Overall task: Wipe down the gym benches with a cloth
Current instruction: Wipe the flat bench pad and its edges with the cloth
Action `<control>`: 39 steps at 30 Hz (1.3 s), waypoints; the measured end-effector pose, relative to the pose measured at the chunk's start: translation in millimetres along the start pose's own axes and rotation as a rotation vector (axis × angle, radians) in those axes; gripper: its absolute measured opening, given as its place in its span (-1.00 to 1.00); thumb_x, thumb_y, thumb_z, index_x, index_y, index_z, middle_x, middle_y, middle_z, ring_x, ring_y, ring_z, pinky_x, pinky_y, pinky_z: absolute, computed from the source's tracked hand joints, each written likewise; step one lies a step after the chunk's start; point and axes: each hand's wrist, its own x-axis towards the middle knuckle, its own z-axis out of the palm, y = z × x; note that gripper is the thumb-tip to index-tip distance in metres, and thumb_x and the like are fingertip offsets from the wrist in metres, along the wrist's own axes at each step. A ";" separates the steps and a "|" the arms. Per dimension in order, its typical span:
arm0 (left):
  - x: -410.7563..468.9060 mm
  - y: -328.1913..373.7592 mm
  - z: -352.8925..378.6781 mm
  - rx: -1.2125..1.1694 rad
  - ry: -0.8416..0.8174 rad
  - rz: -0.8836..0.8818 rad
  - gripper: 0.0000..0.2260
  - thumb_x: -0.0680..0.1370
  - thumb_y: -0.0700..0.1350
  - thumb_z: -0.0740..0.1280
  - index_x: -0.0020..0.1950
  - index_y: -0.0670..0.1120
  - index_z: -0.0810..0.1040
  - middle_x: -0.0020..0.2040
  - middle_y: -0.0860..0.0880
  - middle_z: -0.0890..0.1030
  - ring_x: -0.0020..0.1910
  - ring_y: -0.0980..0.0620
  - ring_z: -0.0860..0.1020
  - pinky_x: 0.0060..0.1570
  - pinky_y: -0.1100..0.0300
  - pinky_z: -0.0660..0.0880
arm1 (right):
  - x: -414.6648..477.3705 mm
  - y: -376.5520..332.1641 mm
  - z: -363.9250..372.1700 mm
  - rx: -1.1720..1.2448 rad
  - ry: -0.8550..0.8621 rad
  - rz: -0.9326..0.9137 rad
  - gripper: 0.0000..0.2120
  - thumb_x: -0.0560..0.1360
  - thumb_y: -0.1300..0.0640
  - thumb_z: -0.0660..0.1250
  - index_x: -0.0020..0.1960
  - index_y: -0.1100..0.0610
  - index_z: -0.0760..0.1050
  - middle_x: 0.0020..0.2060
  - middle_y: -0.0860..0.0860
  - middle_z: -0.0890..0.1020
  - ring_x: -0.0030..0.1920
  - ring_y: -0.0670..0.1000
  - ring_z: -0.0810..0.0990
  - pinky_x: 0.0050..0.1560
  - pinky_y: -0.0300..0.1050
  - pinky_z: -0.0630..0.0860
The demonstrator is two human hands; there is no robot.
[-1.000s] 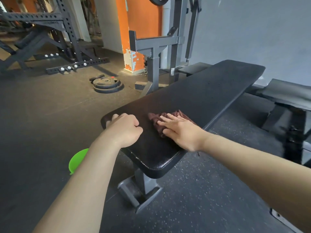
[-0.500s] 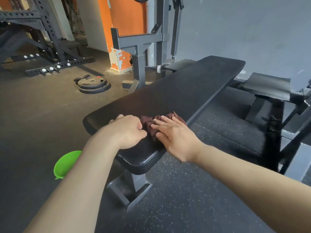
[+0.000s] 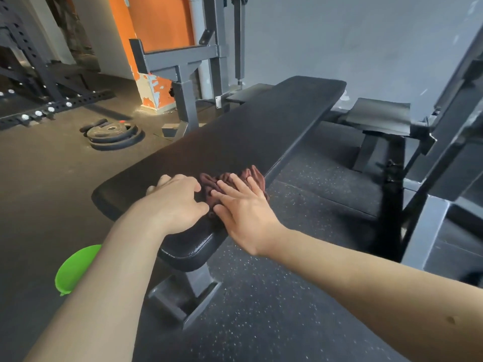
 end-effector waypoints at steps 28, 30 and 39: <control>22.6 -15.8 7.3 -0.054 -0.080 0.041 -0.47 0.48 0.26 0.42 0.38 0.19 0.37 0.49 0.11 0.30 0.53 -0.04 0.19 0.44 -0.20 0.34 | 91.9 85.5 -31.3 -0.230 -0.267 0.265 -0.54 0.69 -0.15 -0.07 0.52 -0.18 0.34 0.56 -0.05 0.27 0.56 0.20 0.09 0.54 0.24 -0.16; 21.9 -16.0 8.9 -0.056 -0.084 0.041 -0.47 0.48 0.27 0.41 0.39 0.20 0.36 0.49 0.12 0.28 0.53 -0.05 0.19 0.43 -0.19 0.34 | 104.7 89.3 -26.1 -0.224 -0.307 0.378 -0.53 0.67 -0.19 -0.07 0.52 -0.20 0.30 0.61 -0.04 0.14 0.59 0.29 -0.07 0.49 0.39 -0.26; 26.1 -17.6 4.5 -0.056 -0.099 0.011 -0.44 0.41 0.30 0.42 0.36 0.23 0.38 0.40 0.12 0.31 0.44 -0.05 0.28 0.36 -0.13 0.39 | 62.3 34.7 -18.0 -0.034 -0.253 0.010 -0.55 0.72 -0.01 0.00 0.56 0.03 0.34 0.62 0.00 0.20 0.64 0.10 0.00 0.60 0.08 -0.20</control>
